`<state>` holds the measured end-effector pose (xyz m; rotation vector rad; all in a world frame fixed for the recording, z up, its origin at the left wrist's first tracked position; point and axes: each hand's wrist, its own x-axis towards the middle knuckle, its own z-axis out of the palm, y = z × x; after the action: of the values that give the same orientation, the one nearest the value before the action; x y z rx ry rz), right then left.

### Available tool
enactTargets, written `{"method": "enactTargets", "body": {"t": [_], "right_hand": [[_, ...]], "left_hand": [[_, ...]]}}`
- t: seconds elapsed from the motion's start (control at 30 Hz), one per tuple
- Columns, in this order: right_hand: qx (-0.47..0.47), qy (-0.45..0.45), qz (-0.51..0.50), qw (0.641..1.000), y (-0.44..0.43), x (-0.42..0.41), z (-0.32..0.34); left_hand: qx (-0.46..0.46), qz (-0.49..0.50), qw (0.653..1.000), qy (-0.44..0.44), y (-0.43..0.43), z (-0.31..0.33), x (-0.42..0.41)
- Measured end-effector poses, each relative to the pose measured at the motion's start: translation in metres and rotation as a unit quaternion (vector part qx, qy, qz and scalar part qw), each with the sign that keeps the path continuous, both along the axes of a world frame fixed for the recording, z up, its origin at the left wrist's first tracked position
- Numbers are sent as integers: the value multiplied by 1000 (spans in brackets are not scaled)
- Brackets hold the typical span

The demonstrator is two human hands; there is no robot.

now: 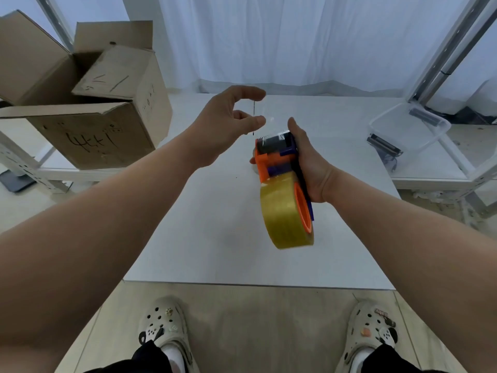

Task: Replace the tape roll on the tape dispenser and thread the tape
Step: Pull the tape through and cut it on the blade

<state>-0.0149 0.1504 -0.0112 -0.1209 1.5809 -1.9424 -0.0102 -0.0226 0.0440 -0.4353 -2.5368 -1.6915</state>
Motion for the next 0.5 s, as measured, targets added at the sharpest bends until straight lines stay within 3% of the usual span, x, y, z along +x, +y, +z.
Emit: {"method": "enactTargets", "body": {"t": [0.13,0.5], "right_hand": [[59,11,20,998,2,1,-3],[67,35,16,997,-4,6,-3]], "left_hand": [[-20,-14,1000,-12,2,-3,-3],[-5,-12,999,-46,-12,-4,0]]}}
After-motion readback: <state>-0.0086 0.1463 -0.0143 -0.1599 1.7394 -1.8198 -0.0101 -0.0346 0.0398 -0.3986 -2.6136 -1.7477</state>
